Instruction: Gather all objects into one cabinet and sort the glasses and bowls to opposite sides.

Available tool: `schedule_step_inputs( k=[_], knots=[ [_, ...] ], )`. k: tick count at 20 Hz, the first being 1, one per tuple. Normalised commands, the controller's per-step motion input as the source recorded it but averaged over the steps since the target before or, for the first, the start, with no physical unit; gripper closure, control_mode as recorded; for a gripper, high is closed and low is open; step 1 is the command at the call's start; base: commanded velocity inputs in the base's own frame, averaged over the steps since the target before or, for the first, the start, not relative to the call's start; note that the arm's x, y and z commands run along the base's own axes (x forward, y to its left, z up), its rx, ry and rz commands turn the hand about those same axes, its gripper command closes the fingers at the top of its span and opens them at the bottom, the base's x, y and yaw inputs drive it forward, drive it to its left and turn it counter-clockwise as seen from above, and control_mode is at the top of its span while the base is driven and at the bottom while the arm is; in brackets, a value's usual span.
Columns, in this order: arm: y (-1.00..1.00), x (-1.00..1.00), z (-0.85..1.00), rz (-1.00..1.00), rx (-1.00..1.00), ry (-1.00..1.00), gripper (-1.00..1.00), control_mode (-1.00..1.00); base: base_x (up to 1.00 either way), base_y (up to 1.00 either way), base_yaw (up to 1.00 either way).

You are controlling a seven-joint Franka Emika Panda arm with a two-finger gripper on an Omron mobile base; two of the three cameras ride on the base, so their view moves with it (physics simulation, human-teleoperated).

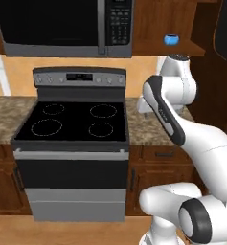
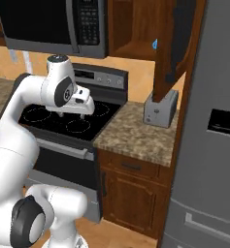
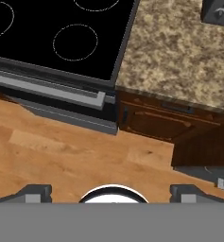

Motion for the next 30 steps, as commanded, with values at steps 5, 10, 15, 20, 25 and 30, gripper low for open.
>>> schedule_step_inputs(
  k=[5, 10, 15, 20, 25, 30],
  knots=[
    [0.00, 0.00, 0.00, 0.00, 0.00, 0.00, -1.00, 1.00, 1.00, -0.13, -0.15],
    [0.00, 0.00, 0.00, 0.00, 0.00, 0.00, -1.00, 1.00, 1.00, -0.52, -0.30],
    [0.00, 0.00, 0.00, 0.00, 0.00, 0.00, -1.00, 1.00, 0.95, -0.51, -0.46],
    [0.00, 0.00, 0.00, 0.00, 0.00, 0.00, -1.00, 1.00, 0.69, -0.16, -0.37],
    [0.00, 0.00, 0.00, 0.00, 0.00, 0.00, -1.00, 1.00, 0.79, 0.00, -0.14],
    [0.00, 0.00, 0.00, 0.00, 0.00, 0.00, -1.00, 1.00, 0.30, 0.01, 0.00]
  ],
)
